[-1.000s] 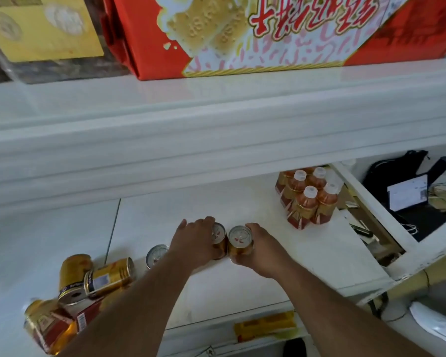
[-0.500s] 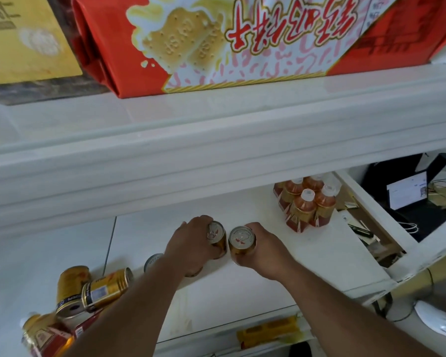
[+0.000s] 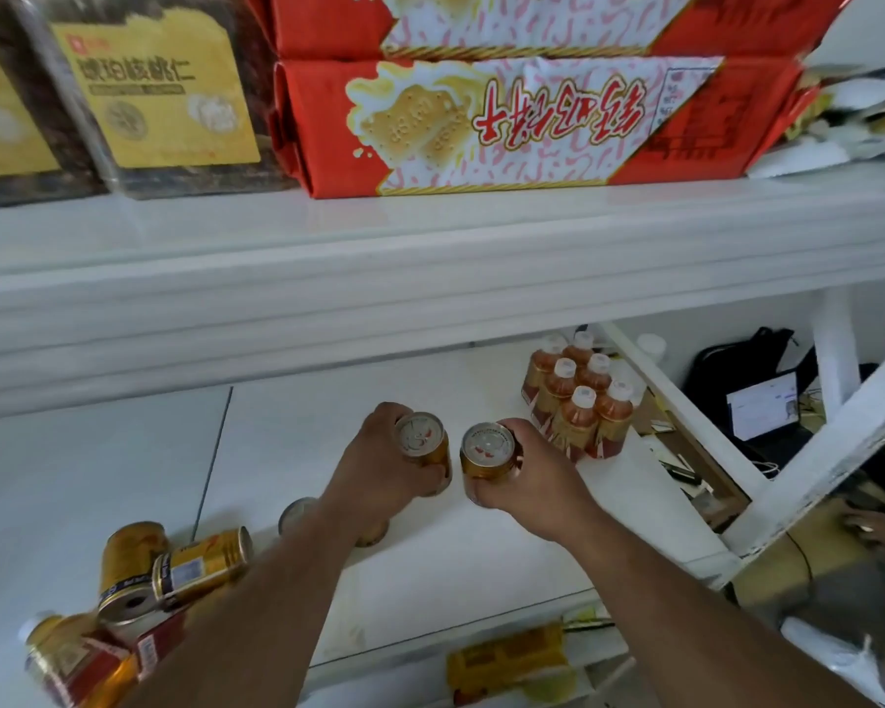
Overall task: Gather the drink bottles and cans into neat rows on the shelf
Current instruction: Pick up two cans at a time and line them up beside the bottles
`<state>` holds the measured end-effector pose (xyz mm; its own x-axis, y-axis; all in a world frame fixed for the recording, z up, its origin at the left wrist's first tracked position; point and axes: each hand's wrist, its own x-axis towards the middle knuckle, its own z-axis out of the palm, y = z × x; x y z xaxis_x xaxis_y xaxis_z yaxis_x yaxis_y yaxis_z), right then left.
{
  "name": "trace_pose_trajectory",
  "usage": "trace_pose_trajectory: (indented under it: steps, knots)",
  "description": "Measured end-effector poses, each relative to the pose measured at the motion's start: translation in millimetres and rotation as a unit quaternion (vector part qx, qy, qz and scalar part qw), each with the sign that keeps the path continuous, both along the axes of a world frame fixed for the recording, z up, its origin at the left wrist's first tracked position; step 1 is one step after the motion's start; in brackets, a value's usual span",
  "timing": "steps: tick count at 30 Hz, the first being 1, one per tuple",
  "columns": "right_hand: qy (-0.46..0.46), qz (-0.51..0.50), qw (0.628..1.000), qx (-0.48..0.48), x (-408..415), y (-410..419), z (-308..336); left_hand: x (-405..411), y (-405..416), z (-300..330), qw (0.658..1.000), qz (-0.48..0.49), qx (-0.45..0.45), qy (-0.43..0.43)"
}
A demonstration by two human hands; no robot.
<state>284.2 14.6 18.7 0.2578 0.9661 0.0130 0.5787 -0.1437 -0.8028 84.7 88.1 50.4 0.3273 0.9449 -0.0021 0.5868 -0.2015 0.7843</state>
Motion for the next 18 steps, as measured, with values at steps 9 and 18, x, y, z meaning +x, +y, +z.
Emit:
trace_pose_trajectory:
  steps: [9,18]
  knots:
    - [0.017,0.049,0.999,0.004,16.3,-30.0,13.5,12.3,-52.1,26.1,0.998,0.040,0.026,-0.031]
    - [0.021,0.084,0.996,-0.004,41.5,-85.2,14.9,39.8,-125.9,39.1,0.997,0.070,0.027,-0.007]
